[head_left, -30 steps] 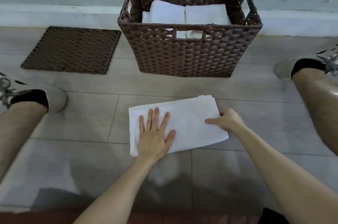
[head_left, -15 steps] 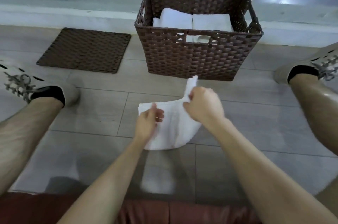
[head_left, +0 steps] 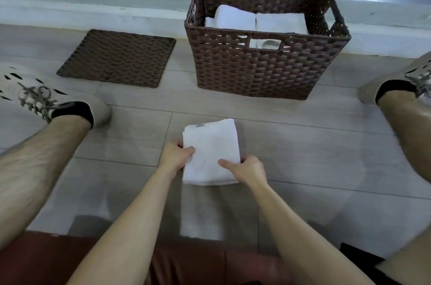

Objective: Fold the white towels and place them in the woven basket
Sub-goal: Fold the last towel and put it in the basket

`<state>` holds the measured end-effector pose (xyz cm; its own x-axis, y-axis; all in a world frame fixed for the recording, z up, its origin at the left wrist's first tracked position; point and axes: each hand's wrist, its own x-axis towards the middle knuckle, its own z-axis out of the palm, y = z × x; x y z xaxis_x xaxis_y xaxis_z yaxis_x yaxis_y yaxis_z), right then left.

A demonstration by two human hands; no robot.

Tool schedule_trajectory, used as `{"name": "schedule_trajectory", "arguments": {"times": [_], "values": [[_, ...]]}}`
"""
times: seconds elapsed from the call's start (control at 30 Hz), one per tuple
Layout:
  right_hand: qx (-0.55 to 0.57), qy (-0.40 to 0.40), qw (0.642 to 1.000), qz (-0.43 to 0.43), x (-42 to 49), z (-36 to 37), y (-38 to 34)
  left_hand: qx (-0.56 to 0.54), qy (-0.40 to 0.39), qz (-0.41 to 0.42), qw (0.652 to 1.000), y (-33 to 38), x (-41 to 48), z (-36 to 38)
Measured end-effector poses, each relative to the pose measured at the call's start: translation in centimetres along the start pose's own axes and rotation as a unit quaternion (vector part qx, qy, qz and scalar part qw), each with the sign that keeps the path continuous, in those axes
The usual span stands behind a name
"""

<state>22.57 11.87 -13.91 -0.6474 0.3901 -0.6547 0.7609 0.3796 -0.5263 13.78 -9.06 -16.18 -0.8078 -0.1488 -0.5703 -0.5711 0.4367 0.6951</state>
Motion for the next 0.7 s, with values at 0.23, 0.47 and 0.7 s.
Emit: {"name": "schedule_trajectory", "arguments": {"times": [0.23, 0.47, 0.7], "values": [[0.063, -0.061, 0.995, -0.045, 1.1, -0.6, -2.4, 0.230, 0.064, 0.089, 0.967, 0.7, -1.2, -0.6], [-0.163, -0.021, 0.949, -0.267, -2.8, -8.3, -6.9, 0.422, -0.032, 0.400, 0.813, 12.3, -3.1, -4.2], [-0.216, 0.039, 0.914, -0.341, -4.6, -15.5, -9.0, 0.407, -0.170, 0.402, 0.802, 16.6, -5.8, -3.8]]}}
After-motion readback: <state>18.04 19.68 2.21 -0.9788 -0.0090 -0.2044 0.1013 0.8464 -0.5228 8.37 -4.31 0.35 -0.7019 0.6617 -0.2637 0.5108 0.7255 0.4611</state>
